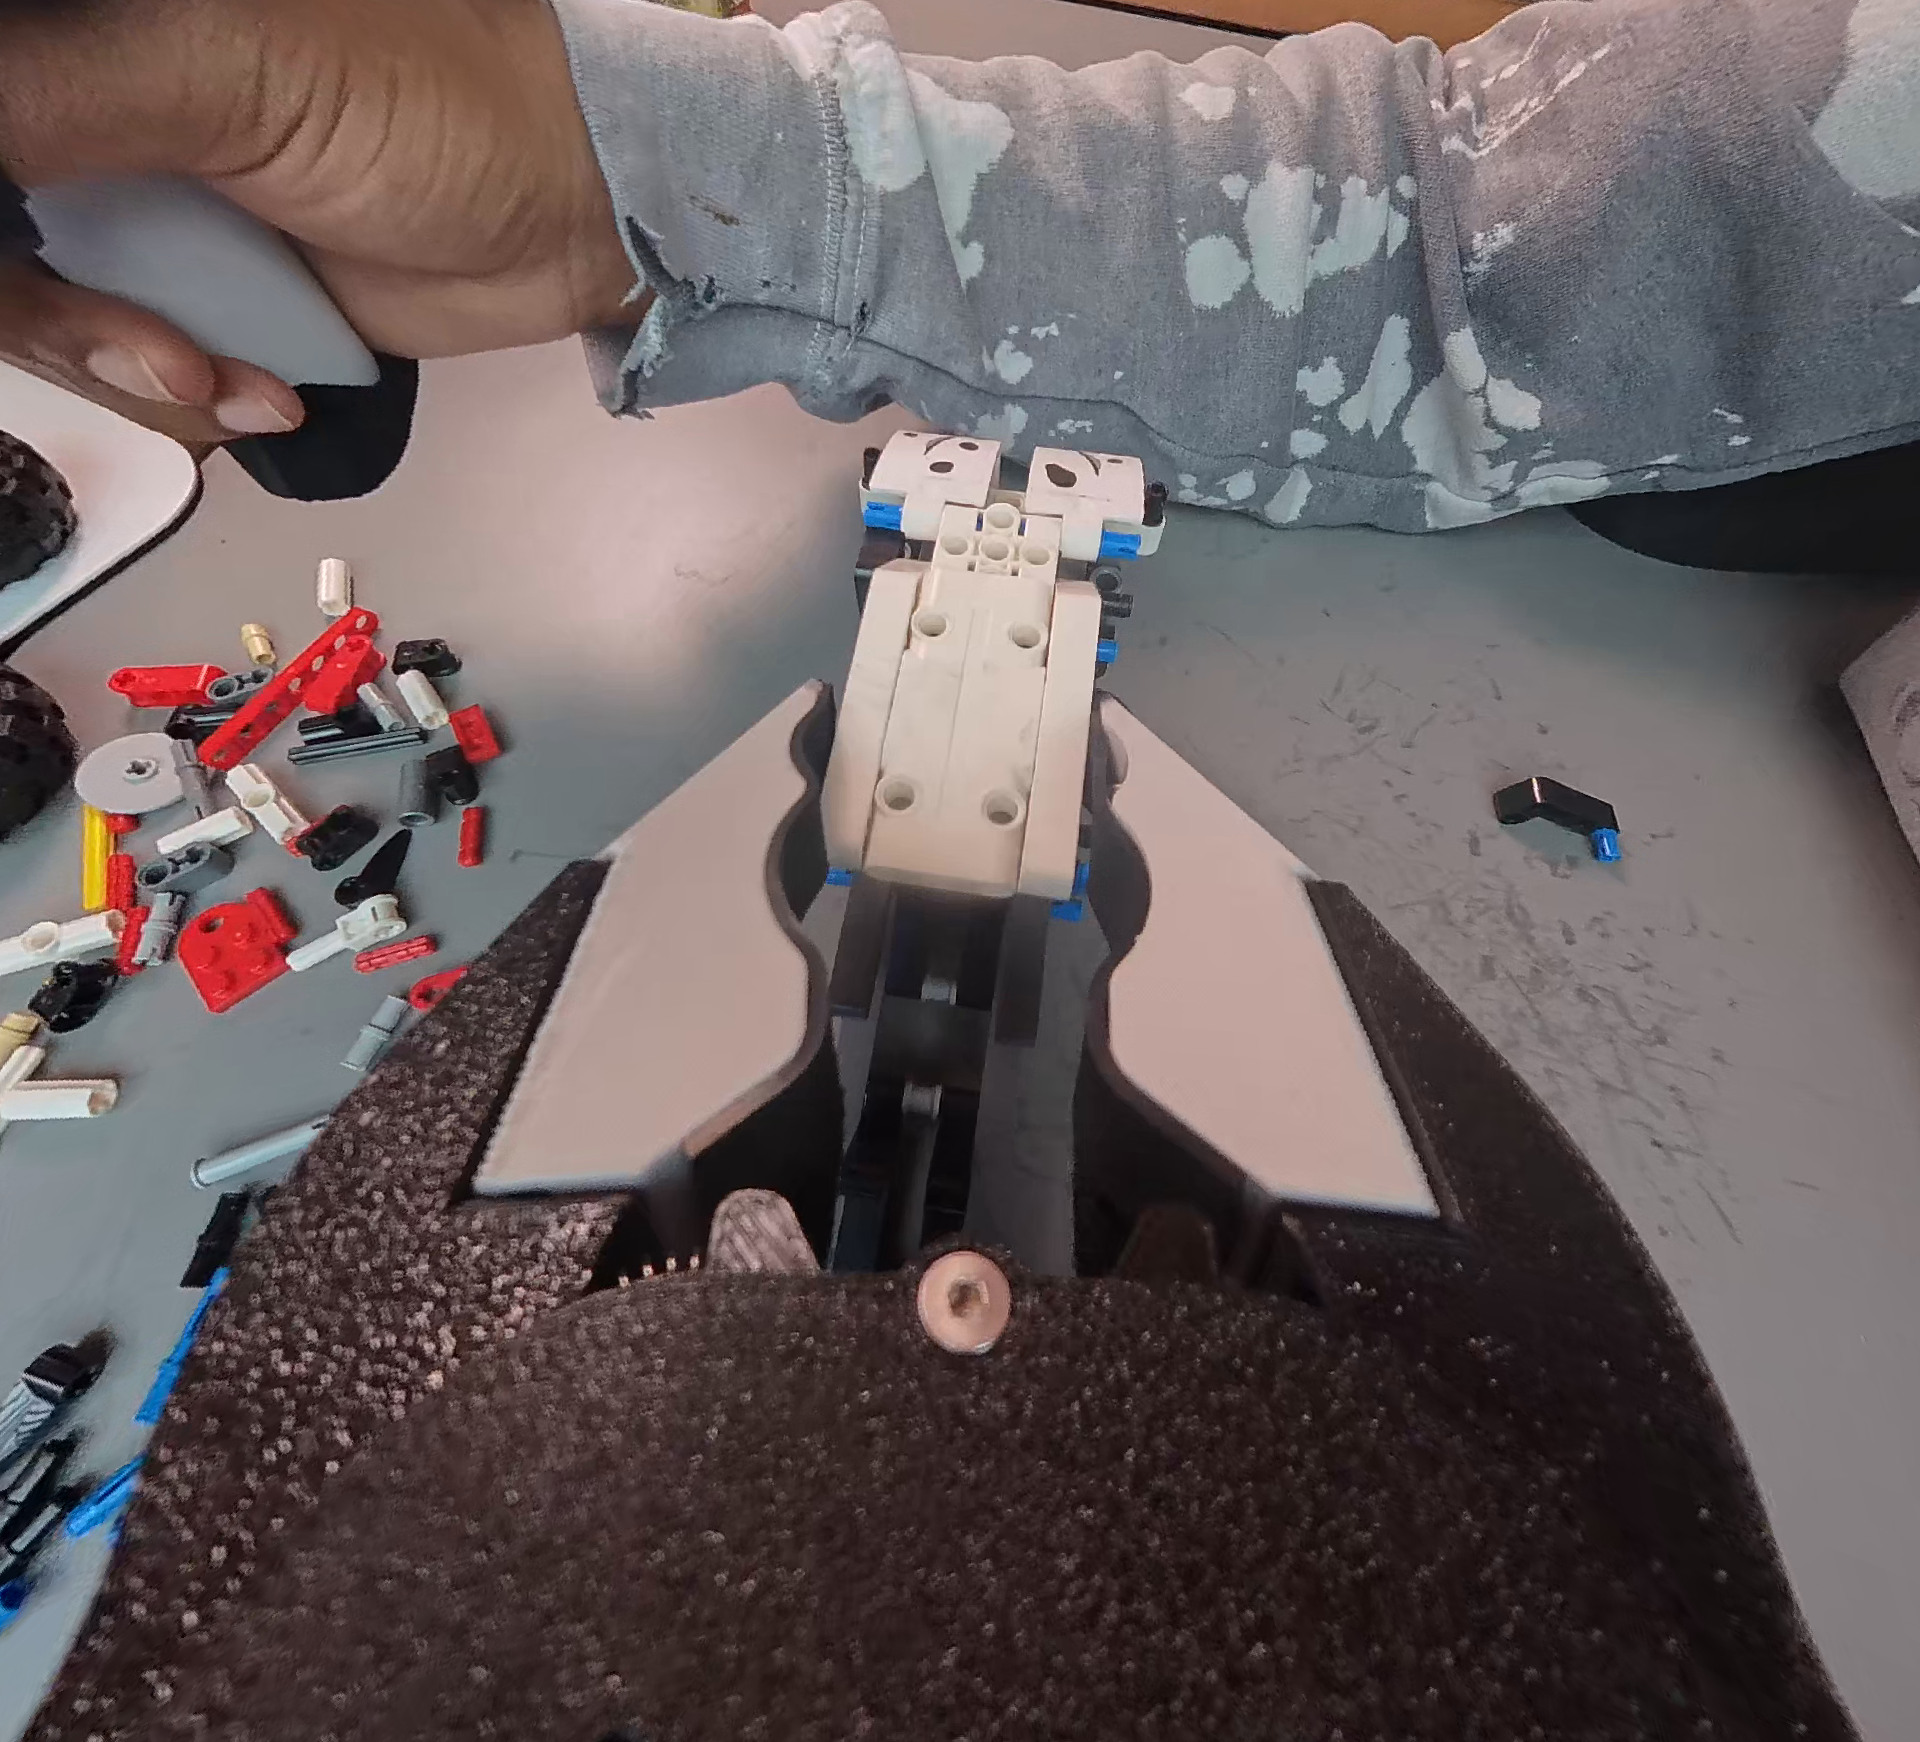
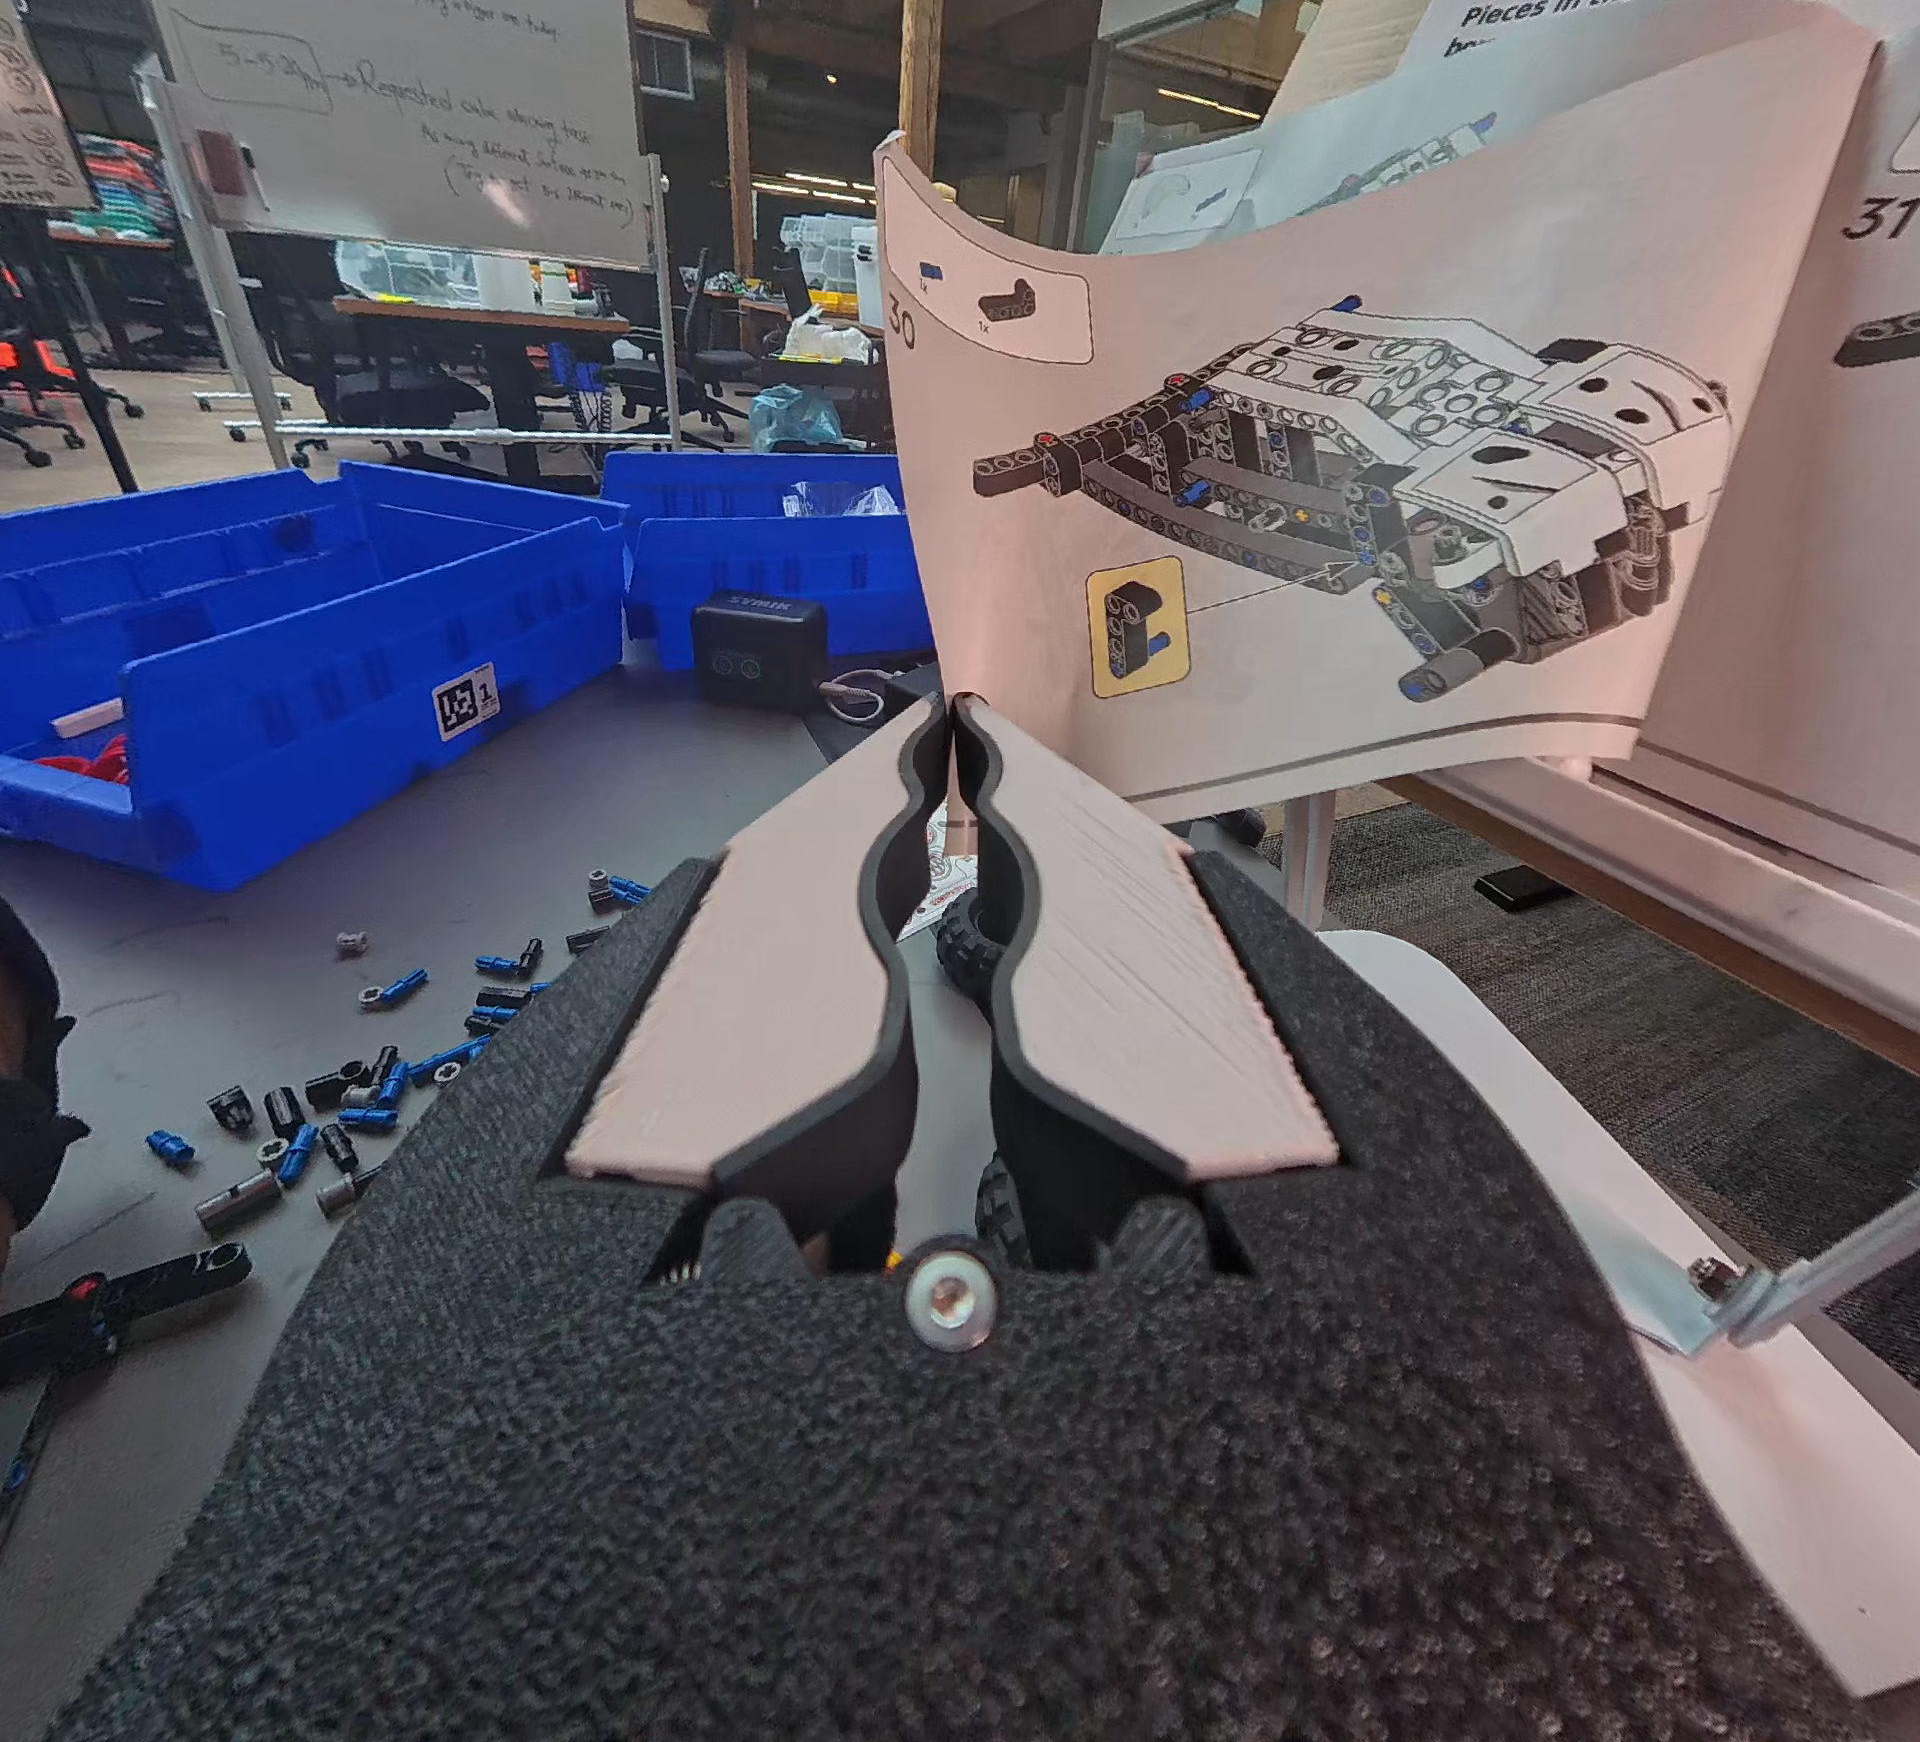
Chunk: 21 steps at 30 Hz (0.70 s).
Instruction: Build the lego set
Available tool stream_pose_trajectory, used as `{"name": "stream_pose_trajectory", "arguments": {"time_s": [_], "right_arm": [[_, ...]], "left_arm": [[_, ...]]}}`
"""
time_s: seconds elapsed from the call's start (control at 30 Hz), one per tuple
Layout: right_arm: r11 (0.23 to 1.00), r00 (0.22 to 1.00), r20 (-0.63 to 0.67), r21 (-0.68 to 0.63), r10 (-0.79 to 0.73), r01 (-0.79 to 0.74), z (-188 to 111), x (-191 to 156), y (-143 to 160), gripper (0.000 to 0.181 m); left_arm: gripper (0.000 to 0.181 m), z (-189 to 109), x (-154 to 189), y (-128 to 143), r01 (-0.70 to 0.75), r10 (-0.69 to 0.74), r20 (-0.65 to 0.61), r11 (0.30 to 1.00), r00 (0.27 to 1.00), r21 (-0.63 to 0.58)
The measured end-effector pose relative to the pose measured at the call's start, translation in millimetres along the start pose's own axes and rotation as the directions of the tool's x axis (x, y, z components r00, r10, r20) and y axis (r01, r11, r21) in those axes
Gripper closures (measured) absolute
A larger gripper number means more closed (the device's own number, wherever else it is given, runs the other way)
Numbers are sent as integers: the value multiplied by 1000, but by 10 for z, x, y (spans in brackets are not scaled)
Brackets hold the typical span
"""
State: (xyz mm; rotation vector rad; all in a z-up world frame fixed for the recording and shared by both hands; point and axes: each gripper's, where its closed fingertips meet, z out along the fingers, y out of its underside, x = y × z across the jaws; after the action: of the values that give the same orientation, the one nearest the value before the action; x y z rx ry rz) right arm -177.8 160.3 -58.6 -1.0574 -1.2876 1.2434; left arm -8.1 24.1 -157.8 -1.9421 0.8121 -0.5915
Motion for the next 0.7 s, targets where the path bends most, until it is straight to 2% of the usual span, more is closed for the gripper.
{"name": "stream_pose_trajectory", "arguments": {"time_s": [0.23,0.5,0.7], "right_arm": [[1000,1000,2,2,6,-6,2,-1,-1,181],[1000,1000,5,4,10,-10,8,-10,-3,181],[1000,1000,5,3,11,-11,10,-10,3,181]], "left_arm": [[134,-36,-86,-35,186,-184,-39,982,982,34],[134,-146,-216,-65,450,-434,-158,890,887,80],[134,-182,-288,-72,539,-513,-200,836,835,107]]}}
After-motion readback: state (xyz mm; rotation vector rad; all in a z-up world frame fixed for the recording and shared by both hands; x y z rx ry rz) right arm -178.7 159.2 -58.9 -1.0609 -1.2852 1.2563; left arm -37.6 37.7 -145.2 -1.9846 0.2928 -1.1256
